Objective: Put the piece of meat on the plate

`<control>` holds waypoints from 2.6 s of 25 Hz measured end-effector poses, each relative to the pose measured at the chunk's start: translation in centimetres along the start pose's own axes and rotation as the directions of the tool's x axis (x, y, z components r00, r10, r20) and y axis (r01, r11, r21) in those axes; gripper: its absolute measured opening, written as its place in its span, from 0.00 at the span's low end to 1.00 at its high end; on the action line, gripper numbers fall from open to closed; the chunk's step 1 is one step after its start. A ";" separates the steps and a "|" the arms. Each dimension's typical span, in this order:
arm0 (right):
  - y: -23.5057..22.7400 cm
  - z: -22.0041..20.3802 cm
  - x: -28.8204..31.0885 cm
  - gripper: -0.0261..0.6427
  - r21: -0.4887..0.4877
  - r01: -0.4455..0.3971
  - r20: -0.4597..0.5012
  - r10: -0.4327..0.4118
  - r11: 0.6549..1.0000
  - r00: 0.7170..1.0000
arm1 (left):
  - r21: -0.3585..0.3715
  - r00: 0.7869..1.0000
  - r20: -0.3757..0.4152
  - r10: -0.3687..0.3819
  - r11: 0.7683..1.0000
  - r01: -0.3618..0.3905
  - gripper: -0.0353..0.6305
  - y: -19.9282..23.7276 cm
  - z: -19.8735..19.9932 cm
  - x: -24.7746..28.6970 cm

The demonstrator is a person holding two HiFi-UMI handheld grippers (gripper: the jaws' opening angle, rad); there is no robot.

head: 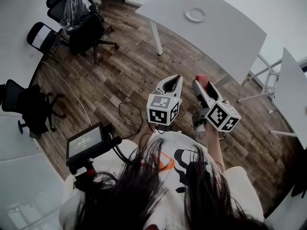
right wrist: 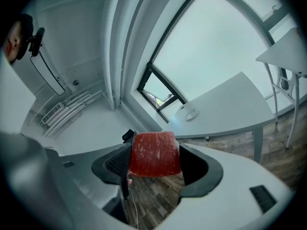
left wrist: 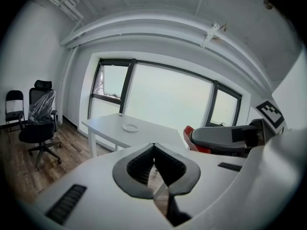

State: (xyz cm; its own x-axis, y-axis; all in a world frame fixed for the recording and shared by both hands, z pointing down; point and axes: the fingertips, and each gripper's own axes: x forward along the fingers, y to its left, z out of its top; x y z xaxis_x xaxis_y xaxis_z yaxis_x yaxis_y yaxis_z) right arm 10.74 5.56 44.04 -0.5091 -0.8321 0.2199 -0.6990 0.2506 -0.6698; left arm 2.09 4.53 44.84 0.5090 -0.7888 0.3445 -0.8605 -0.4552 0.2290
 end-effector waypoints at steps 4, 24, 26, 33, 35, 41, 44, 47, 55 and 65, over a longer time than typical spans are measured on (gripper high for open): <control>-0.6 1.9 5.5 0.51 0.016 0.033 0.010 -0.033 0.999 0.999 | 0.012 1.000 -0.011 -0.022 1.000 0.023 0.06 4.0 2.4 3.7; 0.1 7.3 24.1 0.51 0.076 0.146 0.047 -0.149 0.986 0.988 | -0.038 0.995 -0.016 -0.100 0.994 0.099 0.06 20.0 11.0 14.6; -0.4 7.5 24.4 0.51 0.079 0.164 0.046 -0.168 0.983 0.985 | -0.044 0.993 -0.027 -0.116 0.992 0.115 0.06 19.9 10.7 15.2; -4.1 9.6 27.7 0.51 0.110 0.195 0.021 -0.199 0.975 0.980 | -0.061 0.989 -0.069 -0.129 0.990 0.125 0.06 20.9 11.0 20.5; -5.1 10.4 28.8 0.51 0.121 0.198 0.023 -0.202 0.973 0.979 | -0.059 0.989 -0.074 -0.125 0.991 0.121 0.06 21.4 11.4 21.9; -5.9 11.7 29.1 0.51 0.137 0.190 0.050 -0.199 0.972 0.979 | -0.038 0.988 -0.079 -0.130 0.991 0.127 0.06 21.2 11.9 22.5; -5.9 12.0 29.1 0.51 0.137 0.184 0.060 -0.193 0.973 0.979 | -0.032 0.988 -0.072 -0.133 0.991 0.131 0.06 21.2 12.6 22.7; -7.0 13.3 29.5 0.51 0.135 0.187 0.064 -0.197 0.973 0.978 | -0.025 0.987 -0.065 -0.146 0.989 0.144 0.06 20.5 13.3 24.2; -13.3 16.9 33.9 0.51 0.128 0.200 0.038 -0.206 0.971 0.978 | -0.048 0.983 -0.110 -0.150 0.988 0.145 0.06 20.0 14.1 32.0; -19.6 16.7 38.2 0.51 0.070 0.264 -0.067 -0.260 0.962 0.963 | -0.048 0.975 -0.159 -0.157 0.987 0.151 0.06 19.9 13.3 38.4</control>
State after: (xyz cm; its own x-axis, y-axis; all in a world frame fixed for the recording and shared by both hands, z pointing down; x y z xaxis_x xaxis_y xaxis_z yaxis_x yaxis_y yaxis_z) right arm 13.38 -39.38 53.74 -0.3426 -0.8333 0.4338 -0.7716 -0.0139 -0.6360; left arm 4.16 -40.31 50.47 0.6348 -0.6321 0.4444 -0.7716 -0.5487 0.3218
